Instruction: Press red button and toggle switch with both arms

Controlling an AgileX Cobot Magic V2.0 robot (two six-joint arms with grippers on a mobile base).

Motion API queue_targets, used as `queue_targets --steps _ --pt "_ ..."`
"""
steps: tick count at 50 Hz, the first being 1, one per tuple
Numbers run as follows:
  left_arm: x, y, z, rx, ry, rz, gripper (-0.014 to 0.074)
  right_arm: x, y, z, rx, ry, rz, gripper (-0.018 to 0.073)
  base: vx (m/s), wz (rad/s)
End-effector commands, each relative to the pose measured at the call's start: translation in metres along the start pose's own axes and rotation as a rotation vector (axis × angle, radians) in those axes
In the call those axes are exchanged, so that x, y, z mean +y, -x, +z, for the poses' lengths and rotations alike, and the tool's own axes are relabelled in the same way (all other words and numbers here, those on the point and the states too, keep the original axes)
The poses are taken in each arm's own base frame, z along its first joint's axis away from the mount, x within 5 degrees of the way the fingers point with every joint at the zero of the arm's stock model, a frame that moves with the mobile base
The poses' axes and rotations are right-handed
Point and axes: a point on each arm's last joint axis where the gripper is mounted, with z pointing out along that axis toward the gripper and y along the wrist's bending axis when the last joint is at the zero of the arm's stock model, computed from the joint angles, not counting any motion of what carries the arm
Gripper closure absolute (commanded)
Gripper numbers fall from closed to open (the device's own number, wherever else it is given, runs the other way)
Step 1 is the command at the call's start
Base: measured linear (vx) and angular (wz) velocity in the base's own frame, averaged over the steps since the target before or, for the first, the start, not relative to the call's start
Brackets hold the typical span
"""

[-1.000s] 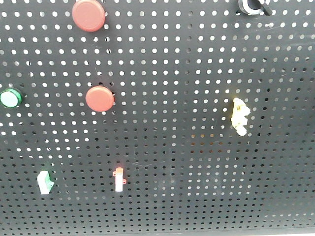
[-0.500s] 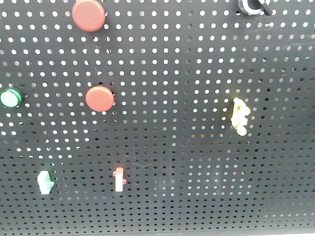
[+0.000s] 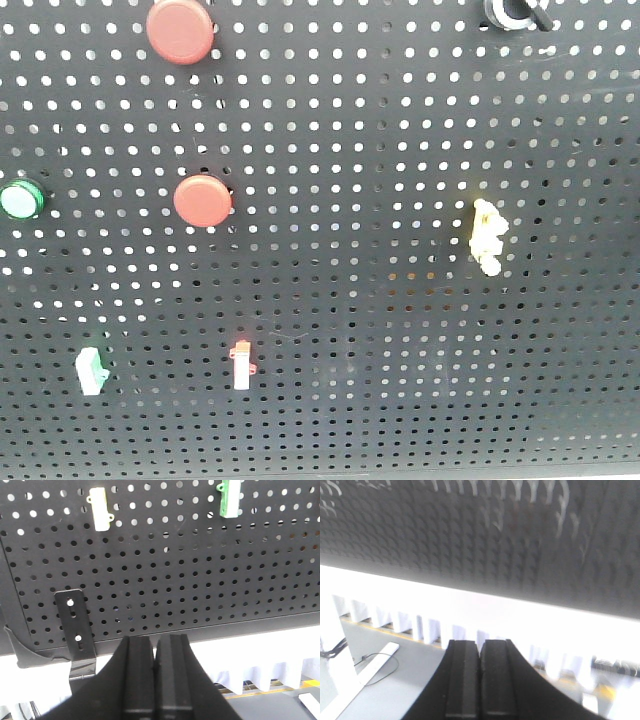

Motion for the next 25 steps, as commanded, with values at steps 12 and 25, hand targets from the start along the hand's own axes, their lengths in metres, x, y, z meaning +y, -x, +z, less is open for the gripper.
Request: queue_targets --steps 12,25 --pt "0.0004 -0.0032 0.0002 -0.061 0.006 -0.012 0.0595 -0.0131 0.0068 -0.0063 -0.162 -0.241 -0.041 0.0562 0.0 0.0" --pt "0.0004 -0.0032 0.0002 -0.061 0.006 -0.012 0.0595 -0.0143 0.007 -0.0067 -0.166 -0.262 -0.037 0.0562 0.0 0.0"
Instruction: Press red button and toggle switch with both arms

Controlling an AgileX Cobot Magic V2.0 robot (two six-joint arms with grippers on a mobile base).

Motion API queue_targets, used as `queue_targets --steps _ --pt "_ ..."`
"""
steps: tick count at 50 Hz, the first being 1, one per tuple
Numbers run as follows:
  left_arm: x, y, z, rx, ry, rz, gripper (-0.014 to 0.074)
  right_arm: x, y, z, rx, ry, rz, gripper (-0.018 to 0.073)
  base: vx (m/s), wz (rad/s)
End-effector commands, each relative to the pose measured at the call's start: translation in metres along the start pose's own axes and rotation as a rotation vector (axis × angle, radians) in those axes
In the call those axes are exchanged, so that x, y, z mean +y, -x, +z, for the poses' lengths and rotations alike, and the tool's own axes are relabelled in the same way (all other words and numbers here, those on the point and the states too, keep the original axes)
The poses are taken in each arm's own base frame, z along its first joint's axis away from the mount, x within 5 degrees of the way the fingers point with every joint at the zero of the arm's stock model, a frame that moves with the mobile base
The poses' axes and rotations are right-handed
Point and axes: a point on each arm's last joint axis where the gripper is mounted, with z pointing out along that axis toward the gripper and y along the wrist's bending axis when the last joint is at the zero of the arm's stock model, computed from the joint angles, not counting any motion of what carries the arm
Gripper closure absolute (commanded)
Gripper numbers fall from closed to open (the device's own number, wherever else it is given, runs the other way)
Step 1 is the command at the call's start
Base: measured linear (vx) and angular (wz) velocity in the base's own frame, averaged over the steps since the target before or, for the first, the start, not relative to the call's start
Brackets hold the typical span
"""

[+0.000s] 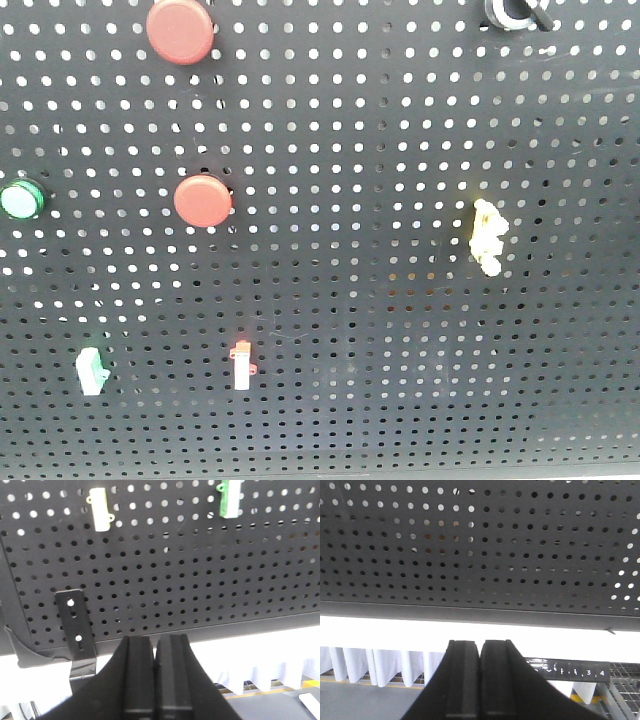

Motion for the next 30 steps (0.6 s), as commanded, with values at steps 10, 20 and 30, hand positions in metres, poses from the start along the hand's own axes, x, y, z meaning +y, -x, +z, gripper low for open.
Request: queue_targets --steps 10,20,30 --pt "0.0004 -0.0032 0.0002 -0.061 0.006 -0.011 0.0595 -0.0003 0.0046 -0.0008 -0.09 -0.009 -0.02 0.0562 0.0 0.0" --pt "0.0004 -0.0032 0.0002 -0.061 0.006 -0.011 0.0595 -0.0003 0.0046 -0.0008 -0.09 -0.009 -0.02 0.0562 0.0 0.0" --pt "0.0004 -0.0032 0.0002 -0.061 0.006 -0.011 0.0595 -0.0003 0.0047 -0.0008 -0.091 -0.009 -0.02 0.0562 0.0 0.0"
